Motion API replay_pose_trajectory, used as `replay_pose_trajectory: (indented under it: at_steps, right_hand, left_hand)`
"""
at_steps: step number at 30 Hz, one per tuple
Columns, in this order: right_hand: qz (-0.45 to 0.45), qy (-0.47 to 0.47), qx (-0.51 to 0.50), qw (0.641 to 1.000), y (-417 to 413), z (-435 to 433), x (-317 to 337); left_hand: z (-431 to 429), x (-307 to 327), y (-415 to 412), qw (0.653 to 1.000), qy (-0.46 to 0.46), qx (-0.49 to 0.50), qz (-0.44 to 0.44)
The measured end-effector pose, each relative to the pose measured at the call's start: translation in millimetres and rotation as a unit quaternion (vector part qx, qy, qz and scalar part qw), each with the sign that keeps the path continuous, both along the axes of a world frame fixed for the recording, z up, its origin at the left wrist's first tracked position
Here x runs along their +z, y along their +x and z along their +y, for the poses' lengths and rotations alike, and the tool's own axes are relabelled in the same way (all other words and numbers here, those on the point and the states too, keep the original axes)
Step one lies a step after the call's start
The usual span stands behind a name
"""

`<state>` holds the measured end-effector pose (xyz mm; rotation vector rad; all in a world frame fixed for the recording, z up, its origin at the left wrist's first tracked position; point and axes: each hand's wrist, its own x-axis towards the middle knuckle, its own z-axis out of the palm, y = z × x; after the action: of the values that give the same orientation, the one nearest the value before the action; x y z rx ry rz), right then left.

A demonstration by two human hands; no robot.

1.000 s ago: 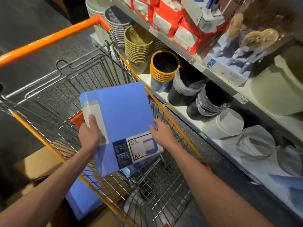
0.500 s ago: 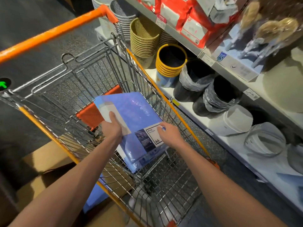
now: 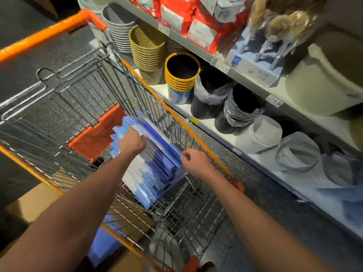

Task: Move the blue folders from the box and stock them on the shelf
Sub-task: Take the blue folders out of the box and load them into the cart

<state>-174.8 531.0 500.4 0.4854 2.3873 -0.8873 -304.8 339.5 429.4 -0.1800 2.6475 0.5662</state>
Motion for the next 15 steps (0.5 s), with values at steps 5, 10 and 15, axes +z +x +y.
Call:
replay_pose_trajectory:
  at_steps: [5, 10, 15]
  right_hand:
    - [0.035, -0.007, -0.020, 0.999, 31.2, -2.9, 14.8]
    - [0.102, -0.016, 0.001, 0.995, 76.5, -17.2, 37.0]
    - [0.136, -0.077, 0.069, 0.985, 144.5, -49.9, 50.8]
  left_hand:
    - [-2.2, 15.4, 49.1, 0.994, 0.101, -0.019, 0.041]
    - [-4.0, 61.7, 144.7, 0.976, 0.208, 0.000, 0.072]
    - [-37.9, 105.3, 262.5, 0.954, 0.245, 0.075, 0.158]
